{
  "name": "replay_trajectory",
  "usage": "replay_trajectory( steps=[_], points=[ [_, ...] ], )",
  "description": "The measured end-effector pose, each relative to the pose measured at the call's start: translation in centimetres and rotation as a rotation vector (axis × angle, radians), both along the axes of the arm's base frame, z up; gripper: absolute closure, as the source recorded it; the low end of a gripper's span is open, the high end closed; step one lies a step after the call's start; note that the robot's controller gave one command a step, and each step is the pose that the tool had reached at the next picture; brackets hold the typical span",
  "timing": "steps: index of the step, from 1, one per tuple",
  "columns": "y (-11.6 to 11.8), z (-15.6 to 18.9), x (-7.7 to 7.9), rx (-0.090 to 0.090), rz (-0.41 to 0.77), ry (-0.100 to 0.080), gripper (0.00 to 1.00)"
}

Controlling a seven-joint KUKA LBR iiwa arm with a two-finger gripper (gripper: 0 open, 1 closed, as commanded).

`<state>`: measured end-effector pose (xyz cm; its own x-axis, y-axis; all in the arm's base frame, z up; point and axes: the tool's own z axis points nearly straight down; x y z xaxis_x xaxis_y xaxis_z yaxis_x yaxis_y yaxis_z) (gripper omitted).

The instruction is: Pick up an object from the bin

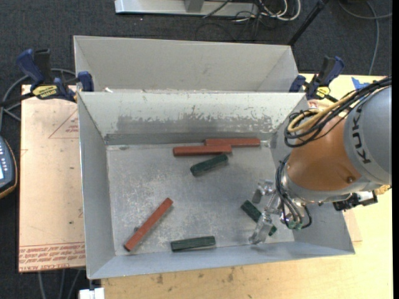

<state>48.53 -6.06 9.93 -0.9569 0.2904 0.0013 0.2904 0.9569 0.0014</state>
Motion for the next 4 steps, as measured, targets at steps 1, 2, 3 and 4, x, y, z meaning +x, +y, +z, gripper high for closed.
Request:
replay_trajectory(
  steps=[1, 2, 3, 4],
  points=[
    [-1.0, -3.0, 0.2, -0.001, -0.05, -0.005, 0.0],
    [-0.9, -2.9, 0.3, -0.001, -0.049, -0.004, 0.0],
    [-0.9, -2.9, 0.3, 0.0, -0.048, -0.002, 1.0],
    [-0.8, 1.5, 0.5, -0.001, -0.046, -0.006, 1.0]
  ],
)
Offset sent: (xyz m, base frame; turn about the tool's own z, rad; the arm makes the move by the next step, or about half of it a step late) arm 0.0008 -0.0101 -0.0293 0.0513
